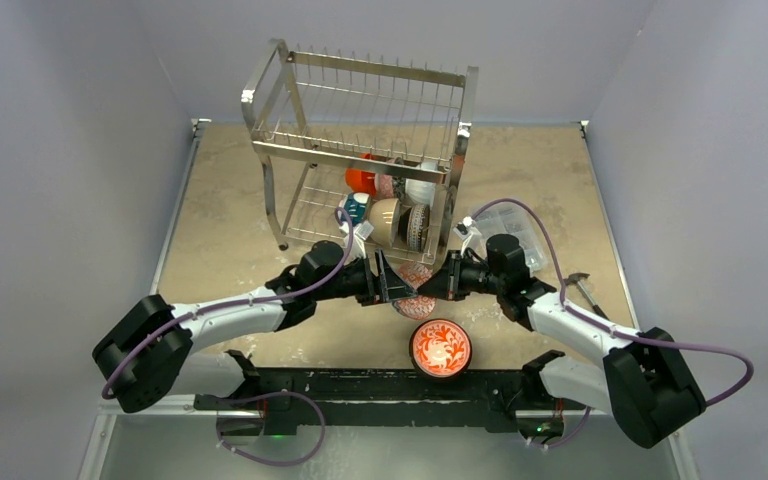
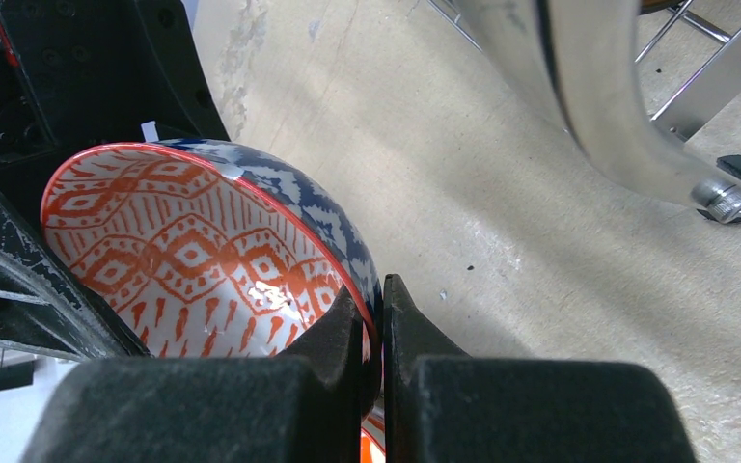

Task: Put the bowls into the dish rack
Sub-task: Pick up the bowl from the center of the board, then place the bowl in the dish rack.

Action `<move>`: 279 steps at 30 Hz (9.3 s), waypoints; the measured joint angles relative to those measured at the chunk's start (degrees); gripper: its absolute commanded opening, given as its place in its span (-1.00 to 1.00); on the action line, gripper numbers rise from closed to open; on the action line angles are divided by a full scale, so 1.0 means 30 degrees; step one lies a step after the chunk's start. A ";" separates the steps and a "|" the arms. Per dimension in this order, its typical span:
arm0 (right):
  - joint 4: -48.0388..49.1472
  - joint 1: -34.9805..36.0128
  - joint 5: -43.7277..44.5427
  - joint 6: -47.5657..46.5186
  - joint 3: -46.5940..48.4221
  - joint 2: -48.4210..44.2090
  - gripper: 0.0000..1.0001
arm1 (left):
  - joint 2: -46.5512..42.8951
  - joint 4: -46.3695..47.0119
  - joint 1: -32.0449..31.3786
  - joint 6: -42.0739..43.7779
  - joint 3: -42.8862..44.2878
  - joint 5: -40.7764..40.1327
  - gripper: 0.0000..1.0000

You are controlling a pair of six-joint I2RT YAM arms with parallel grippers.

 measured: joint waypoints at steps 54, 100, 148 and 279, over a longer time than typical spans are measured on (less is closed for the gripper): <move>-0.2025 -0.0211 0.1297 -0.1049 0.1617 0.0780 -1.00 | 0.0772 -0.1894 0.0736 0.1173 0.0721 -0.1013 0.52; 0.0350 -0.0364 0.0000 0.0073 0.1435 0.1049 -1.00 | 0.0306 0.4517 0.0896 -0.1297 -0.1566 0.0131 -0.41; -0.0051 -0.0357 -0.0146 -0.0022 0.1654 0.0991 0.24 | -0.1180 0.2484 0.2295 -0.1209 -0.1843 -0.0969 -1.00; -0.2069 -0.0087 0.0015 -0.1042 0.2368 -0.0109 0.32 | 0.1960 -0.9129 0.7978 1.6466 0.6819 -1.2240 0.64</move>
